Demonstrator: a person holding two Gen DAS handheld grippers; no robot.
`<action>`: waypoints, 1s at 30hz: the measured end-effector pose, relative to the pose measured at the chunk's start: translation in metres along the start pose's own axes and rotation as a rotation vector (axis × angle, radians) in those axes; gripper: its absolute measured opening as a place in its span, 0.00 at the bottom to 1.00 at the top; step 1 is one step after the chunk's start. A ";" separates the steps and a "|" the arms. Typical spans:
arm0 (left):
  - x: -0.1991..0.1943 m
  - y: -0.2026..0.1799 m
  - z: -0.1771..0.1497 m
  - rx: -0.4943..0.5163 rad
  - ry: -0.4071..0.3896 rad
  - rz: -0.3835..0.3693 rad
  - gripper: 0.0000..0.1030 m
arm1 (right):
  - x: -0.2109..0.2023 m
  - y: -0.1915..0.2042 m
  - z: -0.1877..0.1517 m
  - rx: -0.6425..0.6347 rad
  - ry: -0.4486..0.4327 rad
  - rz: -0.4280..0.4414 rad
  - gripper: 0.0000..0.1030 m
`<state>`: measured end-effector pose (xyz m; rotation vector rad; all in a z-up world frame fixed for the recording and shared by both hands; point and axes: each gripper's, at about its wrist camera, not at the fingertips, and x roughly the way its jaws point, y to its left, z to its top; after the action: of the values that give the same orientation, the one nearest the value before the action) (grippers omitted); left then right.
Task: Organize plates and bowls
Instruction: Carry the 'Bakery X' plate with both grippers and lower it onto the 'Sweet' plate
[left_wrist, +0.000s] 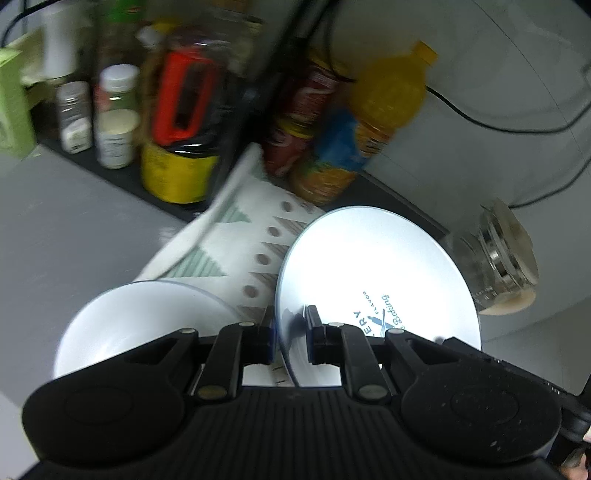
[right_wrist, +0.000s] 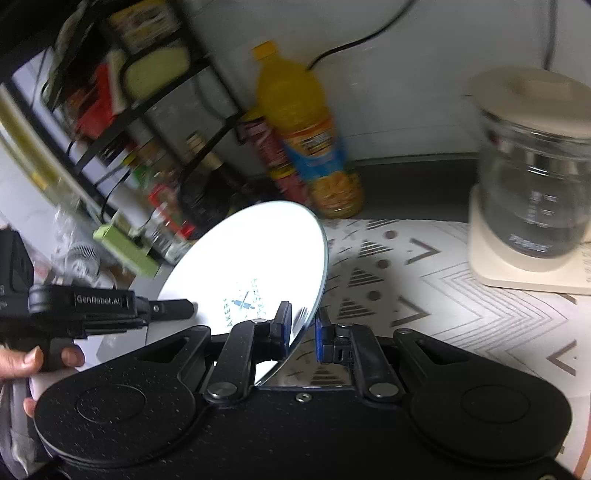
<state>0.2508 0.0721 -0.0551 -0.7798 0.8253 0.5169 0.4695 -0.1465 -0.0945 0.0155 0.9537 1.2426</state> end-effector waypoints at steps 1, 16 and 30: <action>-0.004 0.006 -0.001 -0.009 -0.006 0.007 0.13 | 0.002 0.005 -0.001 -0.008 0.008 0.007 0.13; -0.033 0.092 0.003 -0.026 0.014 -0.013 0.12 | 0.030 0.087 -0.025 -0.047 0.050 -0.016 0.13; -0.015 0.152 0.003 0.088 0.114 -0.046 0.12 | 0.062 0.138 -0.073 0.052 0.059 -0.150 0.13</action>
<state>0.1406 0.1661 -0.1032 -0.7507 0.9271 0.3949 0.3163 -0.0803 -0.1101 -0.0510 1.0191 1.0852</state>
